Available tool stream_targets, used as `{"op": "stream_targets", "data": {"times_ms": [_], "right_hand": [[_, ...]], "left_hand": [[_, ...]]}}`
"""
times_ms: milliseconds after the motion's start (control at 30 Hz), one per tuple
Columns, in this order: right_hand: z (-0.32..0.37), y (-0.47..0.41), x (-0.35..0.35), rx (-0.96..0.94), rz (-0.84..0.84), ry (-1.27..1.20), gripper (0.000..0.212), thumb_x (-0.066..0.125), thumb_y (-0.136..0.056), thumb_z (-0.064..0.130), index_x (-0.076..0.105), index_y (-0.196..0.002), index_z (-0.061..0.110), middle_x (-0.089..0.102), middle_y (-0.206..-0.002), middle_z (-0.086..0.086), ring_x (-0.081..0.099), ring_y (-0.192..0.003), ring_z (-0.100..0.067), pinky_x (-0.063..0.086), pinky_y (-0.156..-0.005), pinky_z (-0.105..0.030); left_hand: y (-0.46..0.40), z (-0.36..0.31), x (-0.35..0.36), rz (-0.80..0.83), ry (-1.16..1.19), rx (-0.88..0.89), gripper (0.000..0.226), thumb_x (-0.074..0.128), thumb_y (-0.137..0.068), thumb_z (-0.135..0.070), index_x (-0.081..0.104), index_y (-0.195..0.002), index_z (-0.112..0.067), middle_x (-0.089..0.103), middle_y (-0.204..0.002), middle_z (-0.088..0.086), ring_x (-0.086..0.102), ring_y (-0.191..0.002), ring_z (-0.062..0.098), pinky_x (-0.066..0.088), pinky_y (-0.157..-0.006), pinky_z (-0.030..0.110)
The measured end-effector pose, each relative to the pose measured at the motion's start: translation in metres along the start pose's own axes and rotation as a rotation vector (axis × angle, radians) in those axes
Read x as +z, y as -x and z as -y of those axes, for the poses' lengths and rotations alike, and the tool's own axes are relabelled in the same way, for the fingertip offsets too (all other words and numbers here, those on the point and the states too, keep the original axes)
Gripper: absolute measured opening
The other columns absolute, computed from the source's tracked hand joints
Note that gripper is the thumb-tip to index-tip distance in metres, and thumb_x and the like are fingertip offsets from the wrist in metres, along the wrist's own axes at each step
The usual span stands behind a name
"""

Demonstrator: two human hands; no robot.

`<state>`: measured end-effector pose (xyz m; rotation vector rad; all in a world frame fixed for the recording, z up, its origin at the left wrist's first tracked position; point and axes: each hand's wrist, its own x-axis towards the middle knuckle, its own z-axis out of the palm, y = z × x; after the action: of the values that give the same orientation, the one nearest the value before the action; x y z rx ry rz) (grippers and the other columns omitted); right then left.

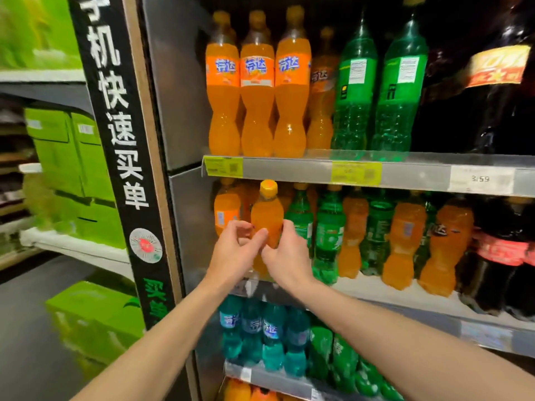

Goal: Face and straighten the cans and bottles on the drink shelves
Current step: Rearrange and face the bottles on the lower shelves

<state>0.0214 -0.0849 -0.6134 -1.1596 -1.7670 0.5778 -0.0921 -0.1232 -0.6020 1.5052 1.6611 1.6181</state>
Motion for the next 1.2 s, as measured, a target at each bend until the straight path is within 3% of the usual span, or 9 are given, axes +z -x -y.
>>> {"op": "stream_targets", "data": {"times_ms": [267, 467, 633, 700, 800, 900, 967, 1067, 1200], "right_hand": [[-0.011, -0.039, 0.043, 0.122, -0.008, -0.016, 0.028, 0.064, -0.096, 0.03, 0.053, -0.118, 0.016, 0.065, -0.111, -0.007, 0.063, -0.101, -0.028, 0.054, -0.088, -0.042], [-0.015, -0.051, 0.056, 0.101, 0.02, 0.007, 0.029, 0.063, -0.097, 0.025, 0.055, -0.123, 0.015, 0.066, -0.114, -0.007, 0.064, -0.104, -0.027, 0.055, -0.091, -0.045], [-0.023, -0.041, 0.038, 0.053, 0.1, 0.041, 0.019, 0.061, -0.097, 0.022, 0.061, -0.113, 0.01, 0.069, -0.104, -0.007, 0.062, -0.088, -0.023, 0.048, -0.071, -0.031], [-0.026, -0.034, 0.021, -0.007, 0.102, 0.101, 0.02, 0.059, -0.095, 0.015, 0.065, -0.114, 0.009, 0.07, -0.103, -0.007, 0.06, -0.087, -0.02, 0.043, -0.071, -0.028], [-0.029, -0.026, -0.009, -0.077, 0.071, 0.142, 0.024, 0.059, -0.092, 0.011, 0.069, -0.114, 0.014, 0.072, -0.099, -0.002, 0.065, -0.09, -0.018, 0.051, -0.073, -0.029], [-0.037, -0.021, -0.046, -0.099, 0.026, 0.167, 0.016, 0.058, -0.094, 0.011, 0.064, -0.107, 0.017, 0.067, -0.082, 0.005, 0.058, -0.071, -0.007, 0.043, -0.059, -0.02], [-0.043, -0.019, -0.069, -0.102, -0.056, 0.169, 0.012, 0.059, -0.093, 0.012, 0.056, -0.103, 0.02, 0.063, -0.07, 0.008, 0.057, -0.066, -0.005, 0.043, -0.056, -0.028], [-0.059, -0.028, -0.097, 0.005, -0.215, 0.177, 0.017, 0.06, -0.095, 0.025, 0.049, -0.104, 0.016, 0.065, -0.072, 0.005, 0.063, -0.071, -0.015, 0.051, -0.064, -0.038], [-0.074, -0.051, -0.127, 0.198, -0.293, 0.189, 0.031, 0.061, -0.092, 0.037, 0.057, -0.075, 0.012, 0.069, -0.07, -0.005, 0.066, -0.068, -0.025, 0.056, -0.066, -0.039]], "left_hand": [[-0.019, 0.027, 0.0, 0.003, -0.051, -0.016, 0.029, 0.06, -0.099, -0.032, 0.062, -0.124, -0.018, 0.063, -0.117, -0.005, 0.06, -0.105, 0.006, 0.044, -0.081, 0.014], [-0.028, 0.03, 0.001, -0.009, -0.105, -0.017, 0.023, 0.059, -0.099, -0.029, 0.063, -0.119, -0.018, 0.058, -0.119, -0.004, 0.056, -0.098, 0.0, 0.041, -0.077, 0.01], [-0.026, 0.033, 0.015, -0.093, -0.122, -0.02, 0.006, 0.062, -0.094, -0.02, 0.067, -0.098, -0.02, 0.064, -0.108, 0.001, 0.06, -0.093, 0.008, 0.046, -0.077, 0.02], [-0.023, 0.028, 0.03, -0.106, -0.107, -0.018, 0.006, 0.061, -0.095, -0.019, 0.067, -0.093, -0.019, 0.066, -0.102, 0.001, 0.061, -0.093, 0.012, 0.048, -0.08, 0.026], [-0.015, 0.013, 0.053, -0.05, -0.054, -0.004, 0.007, 0.06, -0.096, -0.021, 0.066, -0.094, -0.019, 0.067, -0.099, -0.001, 0.062, -0.094, 0.012, 0.052, -0.083, 0.029], [-0.011, -0.004, 0.076, 0.008, 0.016, 0.023, 0.01, 0.061, -0.096, -0.025, 0.068, -0.096, -0.017, 0.069, -0.094, -0.003, 0.064, -0.091, 0.01, 0.053, -0.082, 0.031], [-0.009, -0.014, 0.09, 0.051, 0.054, 0.046, 0.011, 0.063, -0.096, -0.027, 0.068, -0.096, -0.017, 0.069, -0.092, -0.004, 0.064, -0.088, 0.009, 0.053, -0.08, 0.029], [-0.007, -0.03, 0.115, 0.114, 0.079, 0.093, 0.01, 0.063, -0.095, -0.028, 0.066, -0.097, -0.019, 0.069, -0.087, -0.002, 0.064, -0.076, 0.009, 0.052, -0.071, 0.028], [-0.011, -0.047, 0.138, 0.189, 0.092, 0.115, 0.017, 0.059, -0.098, -0.024, 0.056, -0.113, -0.017, 0.066, -0.075, 0.005, 0.065, -0.057, 0.013, 0.053, -0.066, 0.033]]}}
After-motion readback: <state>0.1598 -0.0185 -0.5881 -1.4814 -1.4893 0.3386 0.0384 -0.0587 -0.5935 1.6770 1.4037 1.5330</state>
